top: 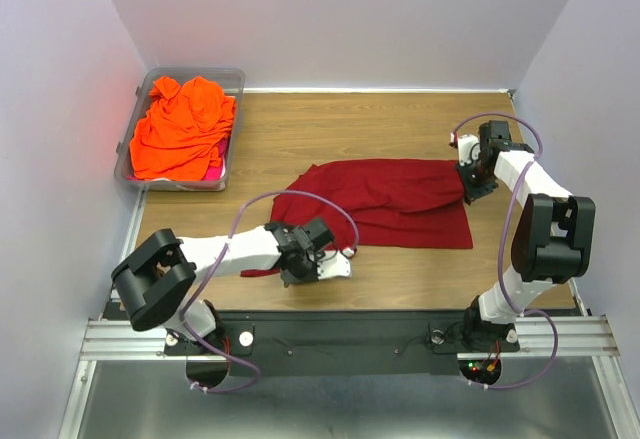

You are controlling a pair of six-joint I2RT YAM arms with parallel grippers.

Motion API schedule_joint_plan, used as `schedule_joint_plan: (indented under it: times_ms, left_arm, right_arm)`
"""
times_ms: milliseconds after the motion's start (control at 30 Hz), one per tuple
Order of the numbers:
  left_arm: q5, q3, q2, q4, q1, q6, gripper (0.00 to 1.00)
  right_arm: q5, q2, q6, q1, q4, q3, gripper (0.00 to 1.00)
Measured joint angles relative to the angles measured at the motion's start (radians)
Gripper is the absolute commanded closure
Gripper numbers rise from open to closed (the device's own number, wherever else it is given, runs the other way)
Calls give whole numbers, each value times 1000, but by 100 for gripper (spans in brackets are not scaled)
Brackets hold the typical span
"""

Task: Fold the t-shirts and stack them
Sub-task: Flatten the tshirt out

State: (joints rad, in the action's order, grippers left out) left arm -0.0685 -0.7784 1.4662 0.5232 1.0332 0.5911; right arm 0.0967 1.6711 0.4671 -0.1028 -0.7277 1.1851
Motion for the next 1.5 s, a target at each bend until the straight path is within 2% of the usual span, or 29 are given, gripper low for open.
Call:
schedule_joint_plan:
  times_ms: [167, 233, 400, 600, 767, 900, 1133, 1500]
  left_arm:
    - [-7, -74, -55, 74, -160, 3, 100]
    - [-2, -207, -84, 126, -256, 11, 100]
    - [28, -577, -132, 124, -445, 33, 100]
    - [100, -768, -150, 69, -551, 38, 100]
    - [156, -910, -95, 24, -644, 38, 100]
    - [196, -1015, -48, -27, -686, 35, 100]
    - [237, -1163, -8, -91, -687, 36, 100]
    - [298, -1187, -14, -138, -687, 29, 100]
  right_arm:
    - [-15, -1, 9, 0, -14, 12, 99]
    - [-23, -2, 15, 0, -27, 34, 99]
    - [-50, -7, 27, 0, -58, 158, 99]
    - [-100, -21, 36, 0, -69, 394, 99]
    - [-138, -26, 47, 0, -70, 564, 99]
    - [-152, -26, 51, 0, -73, 674, 99]
    - [-172, -25, 52, 0, -76, 793, 99]
    - [-198, -27, 61, 0, -80, 886, 99]
